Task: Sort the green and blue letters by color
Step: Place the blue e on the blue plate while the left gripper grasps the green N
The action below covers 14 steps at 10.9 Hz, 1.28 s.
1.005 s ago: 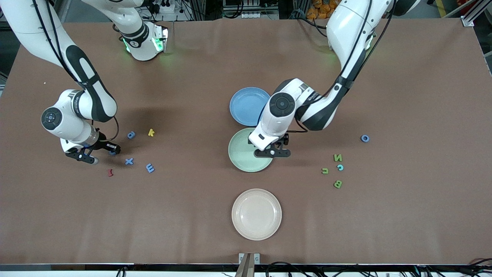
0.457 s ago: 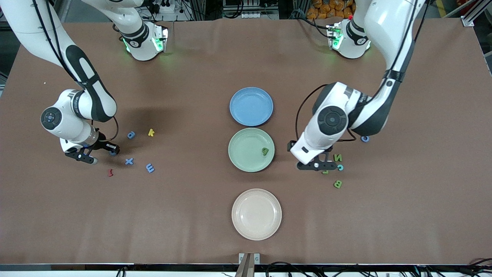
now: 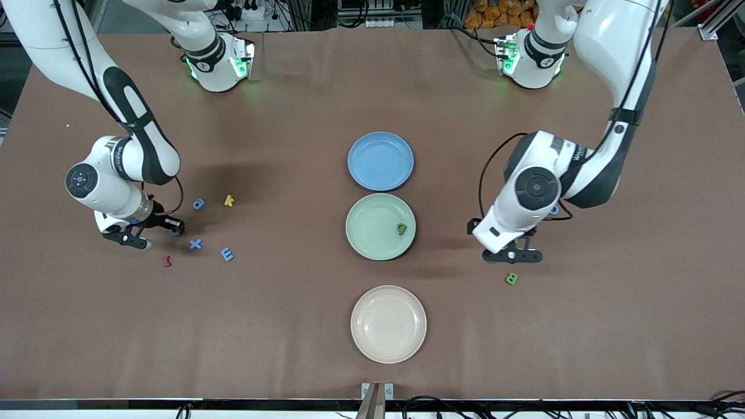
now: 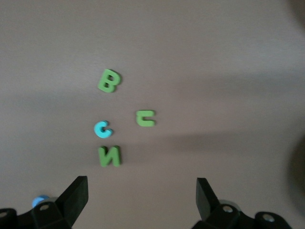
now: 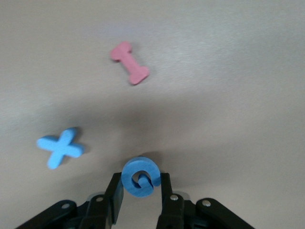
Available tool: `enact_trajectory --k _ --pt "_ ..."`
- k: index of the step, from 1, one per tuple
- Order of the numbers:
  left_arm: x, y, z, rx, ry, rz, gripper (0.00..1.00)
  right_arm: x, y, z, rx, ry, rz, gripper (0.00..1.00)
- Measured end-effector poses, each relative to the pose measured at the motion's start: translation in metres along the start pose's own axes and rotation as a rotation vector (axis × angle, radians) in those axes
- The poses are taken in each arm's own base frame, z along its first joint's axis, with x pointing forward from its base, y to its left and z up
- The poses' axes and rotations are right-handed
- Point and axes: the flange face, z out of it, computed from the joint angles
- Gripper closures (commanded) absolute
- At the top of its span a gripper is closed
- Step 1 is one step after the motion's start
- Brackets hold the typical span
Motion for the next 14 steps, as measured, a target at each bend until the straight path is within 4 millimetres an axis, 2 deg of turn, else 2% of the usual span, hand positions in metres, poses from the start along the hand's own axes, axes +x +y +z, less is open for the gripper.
enact_trajectory --k 1,3,4,5,7,8,10,12,14 --pt "-0.001 -0.021 0.009 -0.009 0.013 0.014 0.00 0.000 -0.009 -0.010 0.000 -0.016 -0.006 0.93" --pt "-0.009 -0.048 0.029 -0.019 0.022 0.004 0.00 -0.004 -0.030 -0.039 -0.001 -0.048 0.012 0.93" --pt "-0.014 -0.058 0.041 -0.030 0.038 0.008 0.00 -0.011 -0.047 -0.056 -0.002 -0.072 0.025 0.93" --pt "-0.018 -0.069 0.053 -0.040 0.049 0.010 0.00 -0.023 -0.073 -0.072 0.004 -0.096 0.050 0.93" --pt "-0.027 -0.085 0.072 -0.048 0.048 0.010 0.00 -0.055 -0.148 -0.094 0.020 -0.107 0.082 0.93" --pt "-0.031 -0.085 0.078 -0.050 0.043 0.012 0.07 -0.079 -0.191 -0.097 0.029 -0.111 0.097 0.93" --pt "-0.036 -0.089 0.091 -0.057 0.041 0.005 0.07 -0.138 -0.275 -0.099 0.048 -0.131 0.094 0.92" --pt "-0.036 -0.098 0.101 -0.062 0.034 -0.011 0.07 -0.193 -0.335 -0.105 0.052 -0.133 0.054 0.92" --pt "-0.036 -0.098 0.109 -0.067 0.030 -0.013 0.08 -0.226 -0.384 -0.114 0.070 -0.117 0.011 0.91"
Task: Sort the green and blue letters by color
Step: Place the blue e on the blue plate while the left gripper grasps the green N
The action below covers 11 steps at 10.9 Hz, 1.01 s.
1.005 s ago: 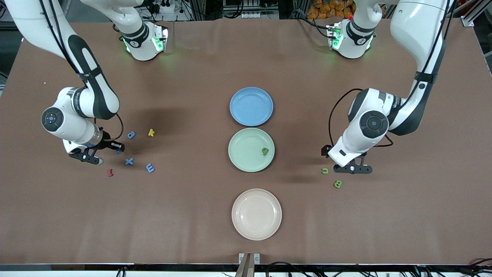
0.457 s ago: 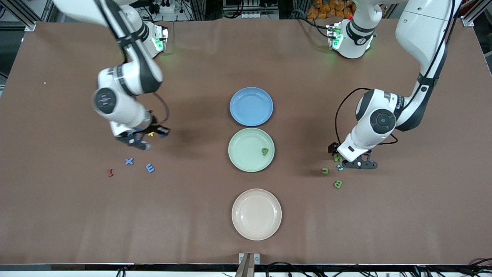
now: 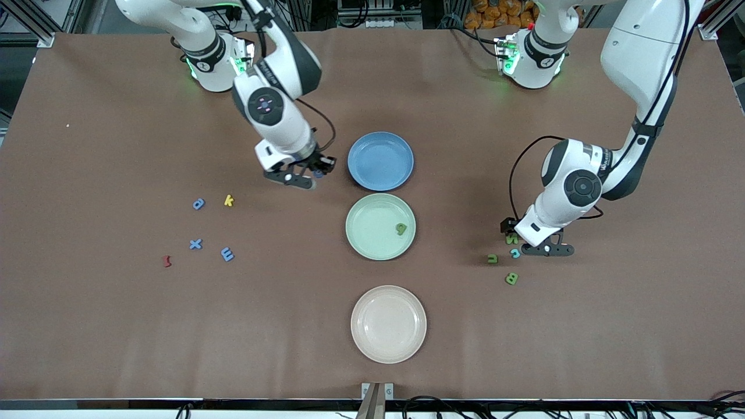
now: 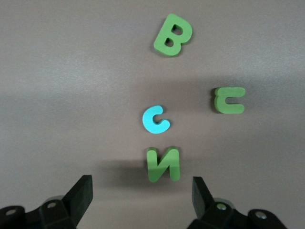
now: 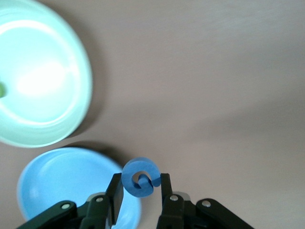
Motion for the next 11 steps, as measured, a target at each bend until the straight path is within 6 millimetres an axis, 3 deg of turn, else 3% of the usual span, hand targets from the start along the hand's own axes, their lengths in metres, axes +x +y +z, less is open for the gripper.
enact_trajectory --k 3,5,6,7,9,11 --pt "0.002 0.009 0.007 -0.012 0.002 -0.009 0.13 -0.033 -0.078 0.013 0.026 0.017 -0.021 0.91" --pt "0.006 0.012 0.013 -0.016 -0.001 -0.013 0.15 -0.053 -0.101 0.045 -0.004 0.003 -0.041 0.91" --pt "0.006 0.012 0.014 -0.017 -0.002 -0.013 0.16 -0.062 -0.105 0.063 -0.027 -0.007 -0.044 0.79" --pt "0.007 0.012 0.015 -0.018 -0.003 -0.013 0.18 -0.072 -0.109 0.080 -0.047 -0.015 -0.054 0.01" --pt "0.008 0.012 0.019 -0.020 -0.006 -0.014 0.21 -0.083 -0.113 0.095 -0.065 -0.020 -0.037 0.00" --pt "0.009 0.013 0.024 -0.021 -0.011 -0.015 0.27 -0.079 -0.117 0.089 -0.053 -0.011 0.030 0.00"
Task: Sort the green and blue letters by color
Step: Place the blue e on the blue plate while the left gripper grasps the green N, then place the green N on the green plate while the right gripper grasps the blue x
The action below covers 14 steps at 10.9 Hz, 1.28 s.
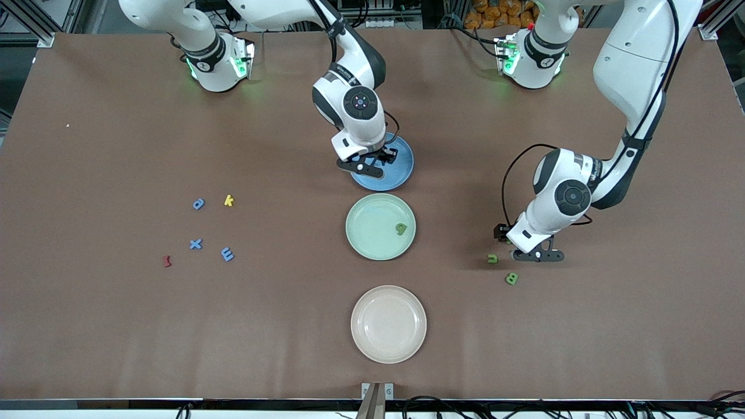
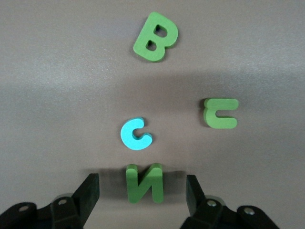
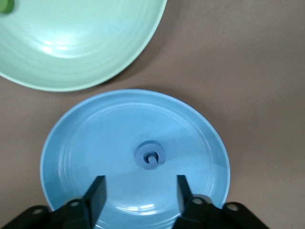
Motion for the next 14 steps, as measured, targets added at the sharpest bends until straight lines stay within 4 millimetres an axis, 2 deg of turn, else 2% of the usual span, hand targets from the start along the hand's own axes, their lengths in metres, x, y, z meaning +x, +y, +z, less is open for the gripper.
enact_trajectory --k 2,3,4,6,8,10,12,14 --pt "0.000 0.000 0.003 -0.001 -0.004 0.000 0.36 0.012 0.001 -0.006 0.009 0.007 0.029 0.00" --pt "0.000 0.000 0.004 -0.001 -0.005 0.000 0.48 0.025 0.005 -0.009 0.014 0.011 0.051 0.00" --pt "0.000 0.000 0.004 -0.001 -0.005 0.000 0.63 0.046 0.013 -0.014 0.020 0.016 0.089 0.00" --pt "0.002 0.001 0.002 -0.002 0.000 0.000 1.00 0.116 0.048 -0.029 0.036 0.036 0.196 0.00" --pt "0.003 0.003 0.000 -0.003 0.004 0.003 1.00 0.190 0.097 -0.047 0.034 0.078 0.288 0.00" --pt "0.002 0.007 0.000 -0.003 0.005 0.010 1.00 0.257 0.160 -0.058 0.010 0.102 0.366 0.00" --pt "0.002 0.019 -0.003 -0.005 0.012 0.029 1.00 0.304 0.225 -0.062 -0.042 0.088 0.314 0.00" --pt "0.005 0.046 -0.015 -0.010 0.037 0.057 1.00 0.341 0.291 -0.067 -0.069 0.049 0.218 0.00"
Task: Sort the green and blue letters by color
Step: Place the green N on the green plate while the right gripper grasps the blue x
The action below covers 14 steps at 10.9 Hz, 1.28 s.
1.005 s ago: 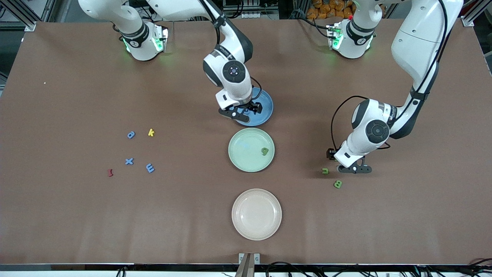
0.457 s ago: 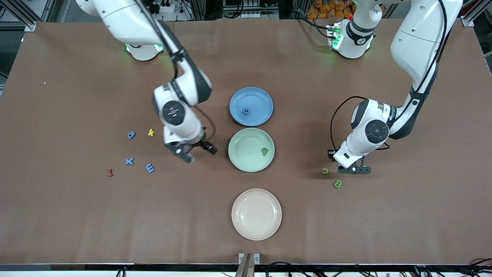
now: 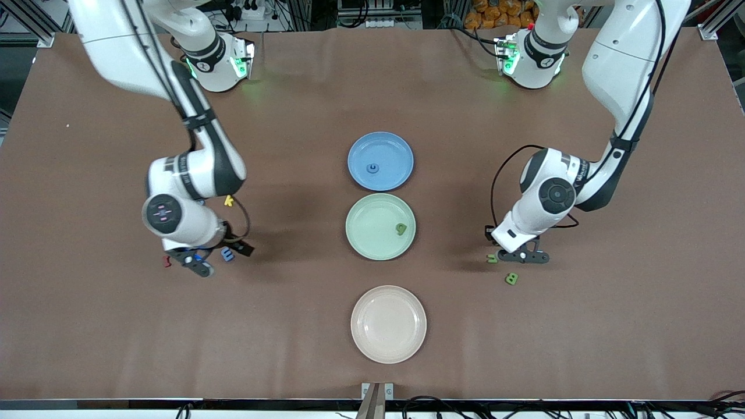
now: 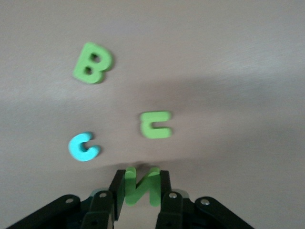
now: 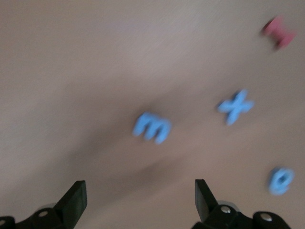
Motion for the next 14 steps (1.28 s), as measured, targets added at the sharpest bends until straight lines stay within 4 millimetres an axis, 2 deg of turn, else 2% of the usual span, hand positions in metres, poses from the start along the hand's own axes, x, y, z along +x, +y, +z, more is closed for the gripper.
enact_trajectory --k 2,4,7,8,10,12,13,14 --pt "0.007 0.037 -0.024 0.010 0.003 0.040 1.00 0.039 0.051 -0.005 0.008 -0.009 -0.090 0.00" --pt "0.011 0.085 -0.053 0.011 0.028 0.056 1.00 0.055 0.082 -0.007 0.016 -0.011 -0.195 0.00" --pt "-0.004 0.180 -0.071 -0.027 0.075 -0.017 1.00 0.055 0.106 0.019 0.024 -0.001 -0.486 0.00" --pt "-0.007 0.204 -0.073 -0.043 0.083 -0.033 1.00 0.051 0.110 0.031 0.025 0.008 -0.555 0.00" --pt "-0.009 0.234 -0.067 -0.080 0.070 -0.081 1.00 0.039 0.117 0.054 0.028 0.030 -0.610 0.00" --pt "-0.014 0.266 -0.055 -0.103 0.058 -0.142 1.00 0.037 0.120 0.059 0.027 0.032 -0.619 0.00" --pt "-0.017 0.282 -0.050 -0.112 0.054 -0.186 0.45 0.037 0.120 0.058 0.028 0.038 -0.622 0.00" --pt "-0.021 0.294 -0.046 -0.119 0.050 -0.223 0.00 0.038 0.119 0.058 0.032 0.057 -0.622 0.00"
